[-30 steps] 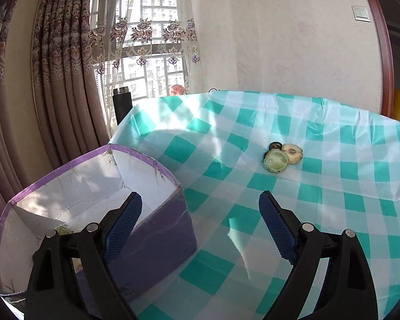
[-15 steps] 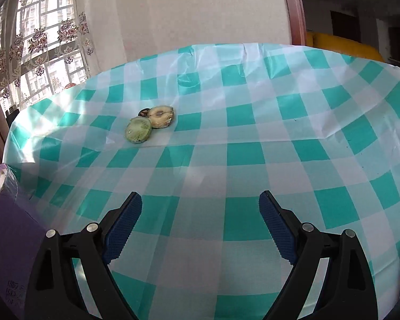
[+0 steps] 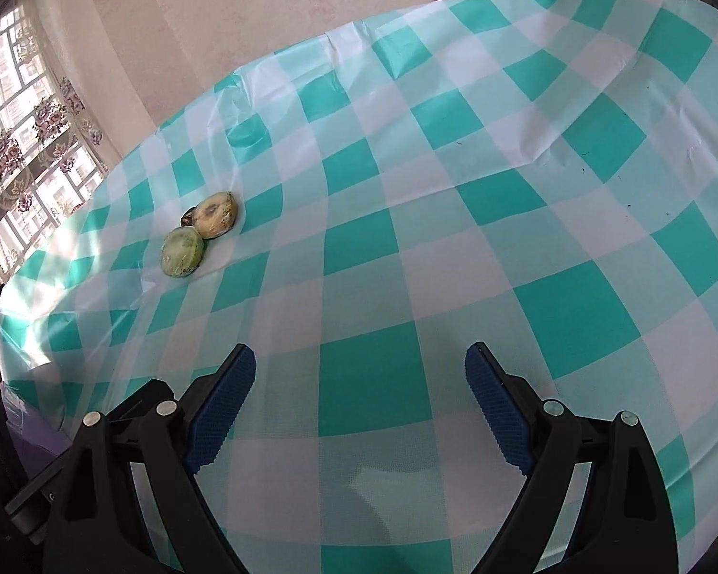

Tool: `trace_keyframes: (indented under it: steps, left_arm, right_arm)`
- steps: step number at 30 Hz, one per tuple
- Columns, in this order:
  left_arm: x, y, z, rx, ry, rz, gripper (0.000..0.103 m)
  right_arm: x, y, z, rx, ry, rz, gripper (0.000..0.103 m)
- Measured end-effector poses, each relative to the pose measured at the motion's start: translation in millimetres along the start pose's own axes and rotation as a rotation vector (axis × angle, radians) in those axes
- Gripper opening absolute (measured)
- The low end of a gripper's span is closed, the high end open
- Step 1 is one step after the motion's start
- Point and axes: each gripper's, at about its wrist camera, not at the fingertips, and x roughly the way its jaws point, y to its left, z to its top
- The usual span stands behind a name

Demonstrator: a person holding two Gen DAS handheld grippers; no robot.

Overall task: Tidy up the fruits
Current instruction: 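Move both grippers back over the remaining fruits on the table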

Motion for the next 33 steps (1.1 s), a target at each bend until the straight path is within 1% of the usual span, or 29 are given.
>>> trace_keyframes:
  steps: [2,5,7,10,12,14,17,18,22,24,28,33]
  left_arm:
    - [6.9,7.7,7.8,-0.034,0.002,0.001,0.101]
    - [10.4,12.0,20.2,-0.022,-0.024,0.049,0.101]
    - [12.8,15.9,27.4,-0.023,-0.042,0.057,0.101]
    - [12.7,22.0,34.0,-0.047,-0.074,0.060,0.101]
    - [12.4,27.0,36.0,-0.073,-0.082,0.071,0.101]
    - [10.9,33.5,35.5,-0.110,-0.086,0.069,0.101]
    - [6.7,43.2,33.5,-0.159,-0.100,0.064,0.101]
    - [5.9,43.1,33.0,-0.156,-0.104,0.051,0.101]
    - [1.8,37.4,30.7,-0.137,-0.136,0.071,0.101]
    - [3.6,36.5,31.4,-0.135,-0.124,0.064,0.101]
    - [2.5,35.1,30.7,-0.130,-0.123,0.054,0.101]
    - [-0.6,37.0,29.3,-0.141,-0.140,0.048,0.101]
  right_arm:
    - [0.6,2.3,-0.4,-0.011,0.005,0.000,0.087]
    - [1.6,3.6,-0.4,-0.013,0.011,-0.010,0.087]
    - [2.2,5.6,-0.7,-0.020,0.012,-0.023,0.087]
    - [5.0,14.7,0.7,-0.063,0.020,-0.068,0.087]
    - [12.1,25.9,5.4,-0.111,0.021,-0.073,0.087]
    - [26.0,41.2,13.8,-0.170,0.023,-0.084,0.087]
    - [56.5,62.9,30.4,-0.244,0.045,-0.078,0.087]
    - [66.5,69.0,36.4,-0.262,0.053,-0.067,0.087]
    - [103.0,86.2,64.2,-0.300,0.072,-0.008,0.083]
    - [120.3,92.5,76.7,-0.314,0.088,-0.001,0.082]
    - [152.0,116.3,92.1,-0.420,0.120,-0.024,0.081]
    - [182.5,152.3,99.4,-0.585,0.141,-0.042,0.080]
